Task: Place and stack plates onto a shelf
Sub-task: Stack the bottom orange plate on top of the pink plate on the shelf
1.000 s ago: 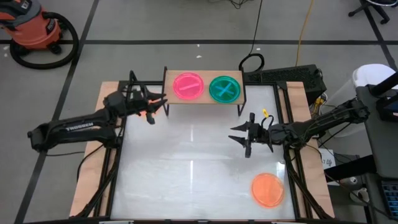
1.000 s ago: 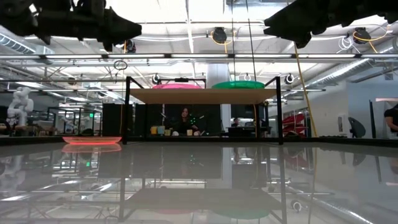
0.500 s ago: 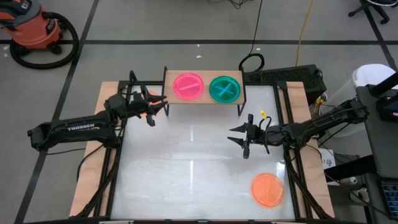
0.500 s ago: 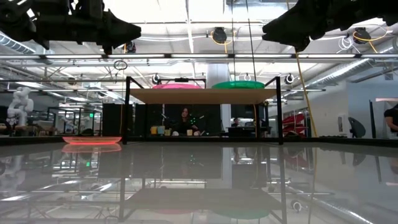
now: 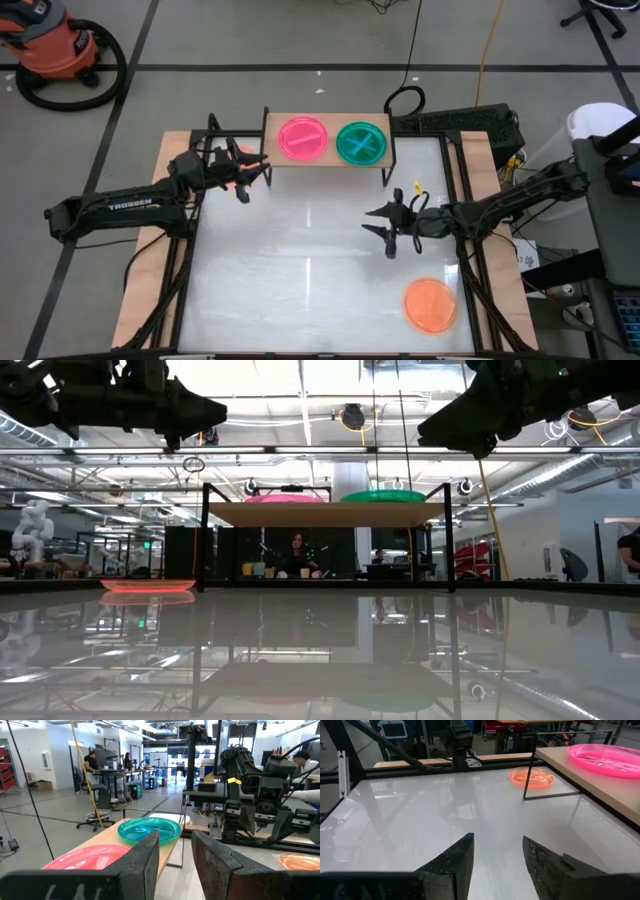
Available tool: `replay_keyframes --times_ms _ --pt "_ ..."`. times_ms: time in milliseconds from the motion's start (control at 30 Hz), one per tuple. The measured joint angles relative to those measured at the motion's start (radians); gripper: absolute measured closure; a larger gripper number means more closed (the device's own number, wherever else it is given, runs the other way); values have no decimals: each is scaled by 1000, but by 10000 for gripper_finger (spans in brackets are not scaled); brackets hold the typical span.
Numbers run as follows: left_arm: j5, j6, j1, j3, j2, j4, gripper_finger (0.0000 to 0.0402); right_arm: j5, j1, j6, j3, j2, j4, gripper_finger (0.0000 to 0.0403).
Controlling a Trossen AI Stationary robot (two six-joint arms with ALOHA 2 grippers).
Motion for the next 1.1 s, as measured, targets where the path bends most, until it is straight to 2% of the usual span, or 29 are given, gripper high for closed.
replay_keyframes --times_ms 1100 --pt "1 -14 1 1 0 -2 279 0 0 0 0 -1 1 250"
